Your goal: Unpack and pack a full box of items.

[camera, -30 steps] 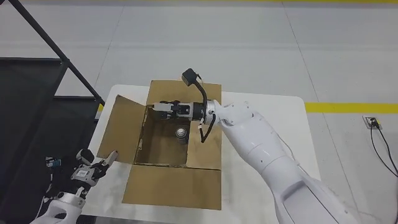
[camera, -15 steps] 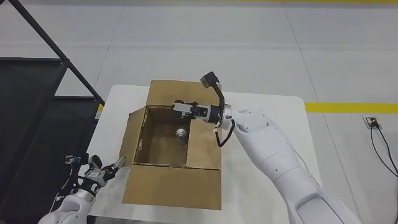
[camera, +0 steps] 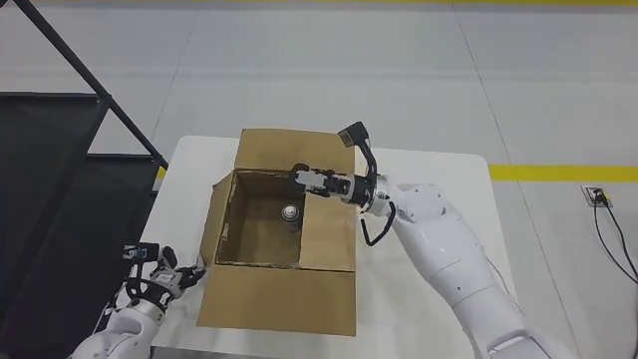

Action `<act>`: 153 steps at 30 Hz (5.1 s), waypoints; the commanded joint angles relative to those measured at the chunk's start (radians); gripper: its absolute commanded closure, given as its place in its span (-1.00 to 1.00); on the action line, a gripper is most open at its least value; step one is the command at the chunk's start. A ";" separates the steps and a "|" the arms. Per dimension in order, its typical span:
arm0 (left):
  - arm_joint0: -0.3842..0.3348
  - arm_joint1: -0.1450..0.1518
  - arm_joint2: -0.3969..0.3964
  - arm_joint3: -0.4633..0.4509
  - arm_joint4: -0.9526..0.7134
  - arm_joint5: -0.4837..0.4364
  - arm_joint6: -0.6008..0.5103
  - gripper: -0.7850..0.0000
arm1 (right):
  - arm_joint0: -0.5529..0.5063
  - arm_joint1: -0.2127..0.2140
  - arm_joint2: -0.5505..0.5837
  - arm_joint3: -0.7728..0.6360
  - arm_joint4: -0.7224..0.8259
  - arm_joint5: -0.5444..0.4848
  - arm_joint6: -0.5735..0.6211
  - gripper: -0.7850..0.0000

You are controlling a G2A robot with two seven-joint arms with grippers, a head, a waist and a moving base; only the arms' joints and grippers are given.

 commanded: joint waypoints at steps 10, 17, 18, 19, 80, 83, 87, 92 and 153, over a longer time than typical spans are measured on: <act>0.114 0.001 -0.154 -0.200 -0.074 0.012 0.121 -1.00 | -0.074 0.033 0.050 -0.093 -0.024 0.013 -0.011 -1.00; 0.202 -0.001 -0.304 -0.453 -0.161 -0.006 0.154 -1.00 | -0.122 0.058 0.103 -0.139 -0.023 -0.008 -0.009 -1.00; 0.207 -0.001 -0.311 -0.473 -0.166 -0.012 0.143 -1.00 | -0.128 0.061 0.110 -0.144 -0.023 -0.011 -0.009 -1.00; 0.211 -0.001 -0.316 -0.511 -0.185 -0.028 0.116 -1.00 | -0.141 0.068 0.124 -0.155 -0.024 -0.017 -0.009 -1.00; -0.692 -0.066 0.556 0.252 -0.898 0.148 -0.783 -1.00 | -0.843 0.336 0.515 -0.851 -0.340 -0.161 -0.144 -1.00; -0.687 -0.062 0.540 0.236 -0.904 0.135 -0.781 -1.00 | -0.815 0.345 0.496 -0.834 -0.384 -0.069 -0.090 -1.00; -0.666 -0.056 0.517 0.191 -0.914 0.128 -0.779 -1.00 | -0.773 0.352 0.460 -0.793 -0.433 0.040 -0.031 -1.00; -0.646 -0.051 0.503 0.131 -0.919 0.131 -0.773 -1.00 | -0.723 0.356 0.402 -0.708 -0.462 0.117 -0.004 -1.00; -0.746 -0.088 0.648 0.061 -0.920 0.179 -0.727 -1.00 | -0.687 0.372 0.304 -0.476 -0.653 0.139 -0.422 -1.00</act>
